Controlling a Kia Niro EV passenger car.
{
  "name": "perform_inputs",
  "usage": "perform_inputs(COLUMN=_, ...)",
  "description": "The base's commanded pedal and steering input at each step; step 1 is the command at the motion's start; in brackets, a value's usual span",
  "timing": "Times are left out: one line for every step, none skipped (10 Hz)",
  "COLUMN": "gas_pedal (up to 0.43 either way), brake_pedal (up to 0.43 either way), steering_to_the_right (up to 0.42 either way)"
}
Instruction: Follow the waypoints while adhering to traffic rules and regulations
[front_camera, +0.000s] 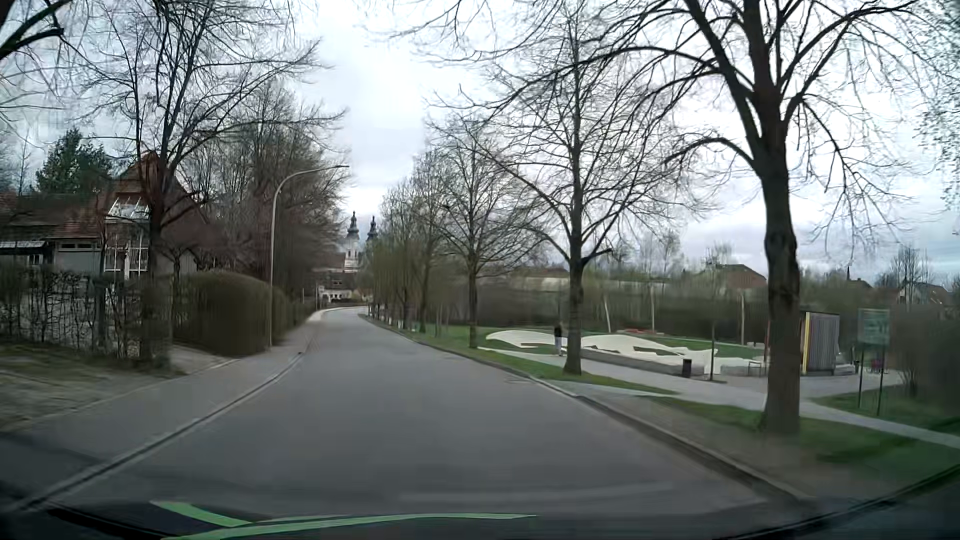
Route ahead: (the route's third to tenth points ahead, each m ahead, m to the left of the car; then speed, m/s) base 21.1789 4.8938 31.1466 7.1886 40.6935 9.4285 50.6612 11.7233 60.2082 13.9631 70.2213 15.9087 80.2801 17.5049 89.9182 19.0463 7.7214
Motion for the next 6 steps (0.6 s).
perform_inputs(gas_pedal=0.020, brake_pedal=0.000, steering_to_the_right=-0.058)
perform_inputs(gas_pedal=0.020, brake_pedal=0.000, steering_to_the_right=-0.059)
perform_inputs(gas_pedal=0.020, brake_pedal=0.000, steering_to_the_right=-0.058)
perform_inputs(gas_pedal=0.020, brake_pedal=0.000, steering_to_the_right=-0.059)
perform_inputs(gas_pedal=0.028, brake_pedal=0.000, steering_to_the_right=-0.058)
perform_inputs(gas_pedal=0.028, brake_pedal=0.000, steering_to_the_right=-0.057)
